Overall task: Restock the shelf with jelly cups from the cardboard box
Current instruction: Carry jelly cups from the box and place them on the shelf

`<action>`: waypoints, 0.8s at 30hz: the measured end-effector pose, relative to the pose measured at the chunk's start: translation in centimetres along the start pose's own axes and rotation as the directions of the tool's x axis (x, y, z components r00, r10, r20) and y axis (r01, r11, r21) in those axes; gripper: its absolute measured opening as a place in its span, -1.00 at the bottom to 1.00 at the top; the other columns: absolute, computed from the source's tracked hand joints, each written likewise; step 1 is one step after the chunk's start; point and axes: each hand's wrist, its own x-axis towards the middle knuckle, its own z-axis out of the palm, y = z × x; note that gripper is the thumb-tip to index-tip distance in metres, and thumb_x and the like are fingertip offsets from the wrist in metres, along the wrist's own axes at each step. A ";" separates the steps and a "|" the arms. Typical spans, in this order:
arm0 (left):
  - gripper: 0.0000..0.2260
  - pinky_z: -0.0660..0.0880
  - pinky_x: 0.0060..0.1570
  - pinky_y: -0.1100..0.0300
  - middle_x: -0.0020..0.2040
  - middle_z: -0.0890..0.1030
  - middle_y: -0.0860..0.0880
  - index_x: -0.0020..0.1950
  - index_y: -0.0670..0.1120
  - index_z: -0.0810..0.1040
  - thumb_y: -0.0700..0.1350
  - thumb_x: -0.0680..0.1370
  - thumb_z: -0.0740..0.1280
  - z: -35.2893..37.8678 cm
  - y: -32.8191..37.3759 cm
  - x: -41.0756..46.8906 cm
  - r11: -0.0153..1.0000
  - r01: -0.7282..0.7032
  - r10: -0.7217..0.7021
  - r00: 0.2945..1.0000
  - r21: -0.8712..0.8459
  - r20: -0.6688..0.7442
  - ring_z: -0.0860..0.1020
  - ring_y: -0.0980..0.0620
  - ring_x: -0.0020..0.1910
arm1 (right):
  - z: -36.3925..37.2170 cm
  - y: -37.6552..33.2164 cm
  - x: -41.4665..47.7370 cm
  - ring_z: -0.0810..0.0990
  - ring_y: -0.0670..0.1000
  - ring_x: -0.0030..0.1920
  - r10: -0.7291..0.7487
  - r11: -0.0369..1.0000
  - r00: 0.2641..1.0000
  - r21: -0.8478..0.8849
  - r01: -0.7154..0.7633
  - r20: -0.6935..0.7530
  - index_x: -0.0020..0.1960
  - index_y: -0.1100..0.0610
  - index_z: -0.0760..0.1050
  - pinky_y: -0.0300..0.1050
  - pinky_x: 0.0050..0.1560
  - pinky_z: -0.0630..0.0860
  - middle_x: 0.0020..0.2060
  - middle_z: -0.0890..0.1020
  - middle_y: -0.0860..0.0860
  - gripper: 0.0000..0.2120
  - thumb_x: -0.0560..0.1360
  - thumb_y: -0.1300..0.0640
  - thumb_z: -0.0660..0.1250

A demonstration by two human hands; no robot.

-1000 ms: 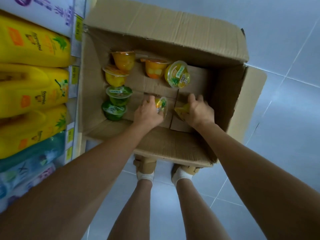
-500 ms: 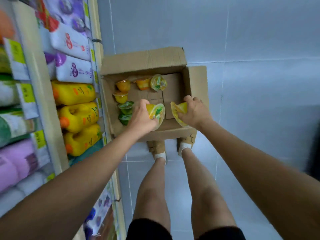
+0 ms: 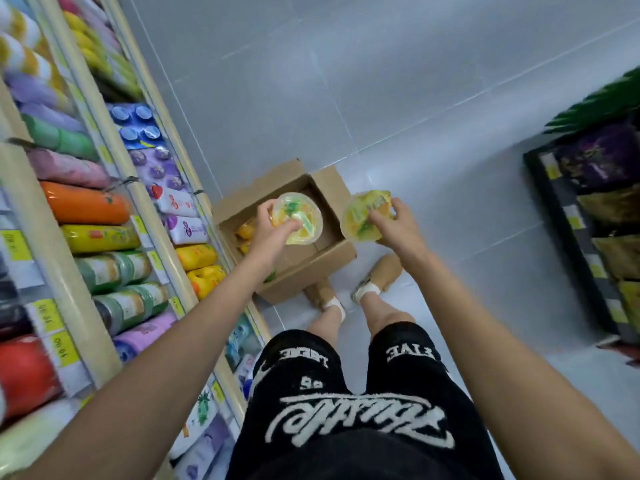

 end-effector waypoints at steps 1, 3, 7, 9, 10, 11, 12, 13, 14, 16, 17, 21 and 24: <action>-0.56 0.48 0.16 0.01 0.16 0.53 -0.05 0.20 0.12 0.40 -0.07 0.37 0.45 0.5 0.5 -1.3 0.999 0.005 -0.004 1.000 -0.048 0.030 0.52 -0.07 0.14 | -1.1 -0.1 -1.7 0.60 0.01 0.02 0.021 0.993 1.000 0.118 -0.018 -0.020 0.12 0.01 0.44 -0.06 -0.02 0.59 -0.04 0.58 -0.03 -0.80 0.51 0.17 0.29; -0.47 0.44 0.25 -0.12 0.21 0.56 -0.08 0.24 0.17 0.45 0.02 0.29 0.47 1.7 1.3 -3.2 0.990 0.039 -0.026 0.995 -0.137 0.096 0.52 -0.11 0.21 | -3.0 0.0 -4.8 0.61 -0.03 -0.02 0.053 0.947 0.998 0.320 -0.036 -0.045 0.11 0.03 0.48 -0.10 -0.06 0.59 0.01 0.60 0.02 -0.82 0.52 0.19 0.27; -0.47 0.54 0.12 0.07 0.24 0.54 -0.13 0.45 -0.12 0.31 -0.22 0.49 0.34 6.1 4.5 -9.3 0.962 0.037 0.031 0.969 -0.269 0.245 0.57 -0.02 0.11 | -7.0 0.8 -10.5 0.60 -0.02 -0.08 0.055 0.816 0.995 0.578 0.005 -0.086 -0.02 0.01 0.50 -0.11 -0.09 0.56 -0.07 0.61 0.03 -0.85 0.55 0.24 0.24; -0.58 0.58 -0.17 0.21 0.15 0.58 -0.13 0.40 -0.16 0.37 -0.24 0.54 0.29 8.6 5.3 -11.7 0.966 0.015 0.068 0.949 -0.257 0.309 0.59 0.03 -0.02 | -9.4 1.5 -12.8 0.60 -0.02 -0.08 0.053 0.750 0.992 0.661 0.038 -0.117 0.00 0.00 0.49 -0.10 -0.09 0.56 -0.06 0.60 0.03 -0.84 0.55 0.25 0.24; -0.58 0.56 -0.22 0.23 0.16 0.59 -0.14 0.38 -0.16 0.38 -0.21 0.53 0.31 9.8 5.5 -12.9 0.972 -0.002 0.083 0.938 -0.236 0.335 0.59 0.02 -0.02 | -10.8 1.8 -13.9 0.59 -0.01 -0.09 0.049 0.718 0.989 0.694 0.060 -0.137 0.01 0.01 0.48 -0.09 -0.09 0.57 -0.06 0.60 0.04 -0.84 0.55 0.25 0.23; -0.57 0.55 -0.21 0.22 0.20 0.58 -0.17 0.37 -0.17 0.39 -0.18 0.51 0.33 11.1 5.8 -14.1 0.974 -0.015 0.097 0.930 -0.227 0.355 0.59 0.00 0.00 | -12.2 2.2 -15.0 0.58 0.00 -0.11 0.047 0.686 0.986 0.723 0.086 -0.161 0.02 0.03 0.47 -0.09 -0.10 0.58 -0.07 0.59 0.05 -0.84 0.54 0.26 0.22; -0.56 0.55 -0.18 0.20 0.23 0.57 -0.19 0.37 -0.17 0.39 -0.16 0.51 0.34 12.4 6.0 -15.3 0.977 -0.034 0.112 0.923 -0.211 0.369 0.59 -0.02 0.03 | -13.8 2.7 -16.1 0.58 0.01 -0.12 0.050 0.657 0.981 0.746 0.109 -0.187 0.04 0.05 0.47 -0.08 -0.11 0.58 -0.08 0.59 0.06 -0.84 0.54 0.26 0.21; -0.55 0.55 -0.18 0.19 0.25 0.55 -0.21 0.37 -0.17 0.39 -0.15 0.50 0.36 13.8 6.2 -16.5 0.977 -0.058 0.135 0.913 -0.205 0.384 0.59 -0.05 0.06 | -15.3 3.2 -17.3 0.58 0.03 -0.12 0.053 0.632 0.976 0.764 0.130 -0.210 0.06 0.07 0.46 -0.07 -0.13 0.58 -0.09 0.58 0.07 -0.84 0.54 0.25 0.20; -0.52 0.56 -0.19 0.18 0.25 0.55 -0.21 0.37 -0.17 0.39 -0.13 0.47 0.38 15.2 6.2 -17.9 0.976 -0.070 0.149 0.904 -0.205 0.401 0.59 -0.09 0.10 | -17.0 3.9 -18.4 0.58 0.05 -0.11 0.053 0.610 0.972 0.778 0.149 -0.227 0.11 0.10 0.45 -0.05 -0.15 0.58 -0.08 0.59 0.09 -0.82 0.54 0.24 0.19; -0.50 0.58 -0.23 0.15 0.25 0.54 -0.20 0.37 -0.16 0.38 -0.12 0.45 0.39 18.3 6.0 -20.9 0.972 -0.079 0.171 0.881 -0.220 0.441 0.57 -0.13 0.14 | -20.4 5.8 -20.9 0.59 0.07 -0.09 0.046 0.581 0.962 0.791 0.194 -0.270 0.21 0.14 0.43 -0.02 -0.16 0.59 -0.04 0.59 0.12 -0.76 0.55 0.22 0.16; -0.55 0.59 -0.24 0.15 0.23 0.55 -0.20 0.36 -0.15 0.38 -0.15 0.49 0.36 20.0 5.8 -22.5 0.970 -0.082 0.181 0.870 -0.228 0.458 0.57 -0.12 0.12 | -22.1 6.9 -22.2 0.59 0.07 -0.08 0.048 0.576 0.953 0.788 0.218 -0.298 0.22 0.15 0.42 -0.03 -0.17 0.59 -0.03 0.59 0.13 -0.74 0.55 0.22 0.15; -0.62 0.58 -0.21 0.12 0.14 0.56 -0.14 0.38 -0.16 0.36 -0.18 0.56 0.27 26.8 4.7 -29.2 0.970 -0.070 0.194 0.804 -0.234 0.562 0.56 -0.04 0.00 | -28.9 11.5 -27.3 0.59 0.05 -0.12 0.053 0.535 0.918 0.787 0.306 -0.393 0.17 0.14 0.44 -0.04 -0.20 0.58 -0.05 0.61 0.11 -0.80 0.58 0.20 0.14; -0.60 0.56 -0.08 0.05 0.09 0.57 -0.12 0.39 -0.17 0.36 -0.15 0.56 0.27 31.5 3.4 -33.9 0.962 -0.041 0.209 0.748 -0.271 0.631 0.58 -0.03 -0.02 | -33.4 14.5 -30.6 0.59 0.07 -0.05 0.033 0.493 0.897 0.788 0.369 -0.440 0.19 0.14 0.45 -0.02 -0.16 0.58 0.03 0.61 0.13 -0.79 0.58 0.17 0.17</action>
